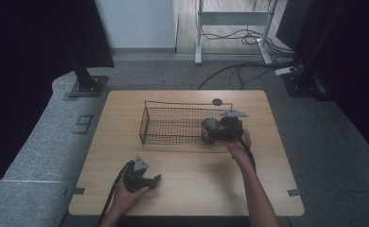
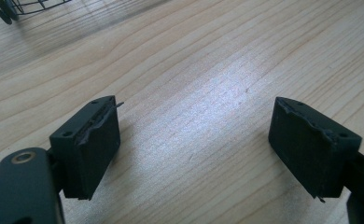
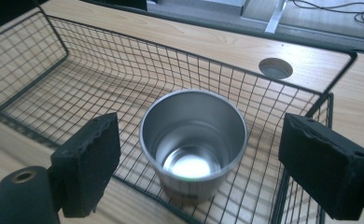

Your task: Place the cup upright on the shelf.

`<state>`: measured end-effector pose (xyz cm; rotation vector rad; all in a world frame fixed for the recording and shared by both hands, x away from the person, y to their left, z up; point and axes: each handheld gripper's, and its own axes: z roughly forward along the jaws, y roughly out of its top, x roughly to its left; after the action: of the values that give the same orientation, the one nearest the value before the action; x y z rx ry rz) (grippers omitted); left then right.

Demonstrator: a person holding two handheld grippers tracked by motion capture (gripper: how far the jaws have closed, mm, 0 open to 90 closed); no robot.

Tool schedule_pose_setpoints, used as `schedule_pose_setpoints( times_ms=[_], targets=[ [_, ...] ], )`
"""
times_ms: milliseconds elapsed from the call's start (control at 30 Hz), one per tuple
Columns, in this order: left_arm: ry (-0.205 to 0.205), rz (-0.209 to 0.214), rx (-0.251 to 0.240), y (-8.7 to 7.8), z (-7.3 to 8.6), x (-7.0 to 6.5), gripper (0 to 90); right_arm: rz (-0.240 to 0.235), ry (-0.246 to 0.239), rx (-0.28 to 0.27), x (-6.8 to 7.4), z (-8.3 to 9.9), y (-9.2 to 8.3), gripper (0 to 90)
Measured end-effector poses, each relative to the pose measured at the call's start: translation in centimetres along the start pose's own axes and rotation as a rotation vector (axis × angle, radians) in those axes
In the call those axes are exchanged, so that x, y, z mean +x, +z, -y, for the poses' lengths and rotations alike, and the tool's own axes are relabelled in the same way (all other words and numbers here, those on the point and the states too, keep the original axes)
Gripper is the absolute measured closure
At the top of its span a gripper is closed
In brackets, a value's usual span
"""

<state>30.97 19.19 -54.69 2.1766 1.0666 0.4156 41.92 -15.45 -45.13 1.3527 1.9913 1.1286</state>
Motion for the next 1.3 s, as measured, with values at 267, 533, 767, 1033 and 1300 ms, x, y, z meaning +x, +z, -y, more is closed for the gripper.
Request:
schedule_pose_setpoints(
  times_ms=[267, 533, 767, 1033, 1300],
  targets=[
    [-0.001, 0.001, -0.001, 0.0, 0.0, 0.0, 16.6, -0.041, 0.012, -0.042, -0.2, 2.5, -2.5, 13.3],
    [0.001, 0.000, 0.000, 0.0, 0.0, 0.0, 16.6, -0.062, 0.020, -0.069, -0.3, 5.8, -4.7, 13.9],
    [0.000, 0.000, 0.000, 0.0, 0.0, 0.0, 16.6, -0.054, 0.017, -0.069, -0.4, 8.5, -6.0, 14.4],
    [0.001, 0.000, 0.000, 0.0, 0.0, 0.0, 16.6, -0.037, 0.009, -0.043, -0.6, 10.8, -5.9, 15.6],
    [0.001, 0.000, 0.000, 0.0, 0.0, 0.0, 16.6, -0.030, 0.006, -0.062, -0.5, 11.1, -5.9, 17.2]
  ],
)
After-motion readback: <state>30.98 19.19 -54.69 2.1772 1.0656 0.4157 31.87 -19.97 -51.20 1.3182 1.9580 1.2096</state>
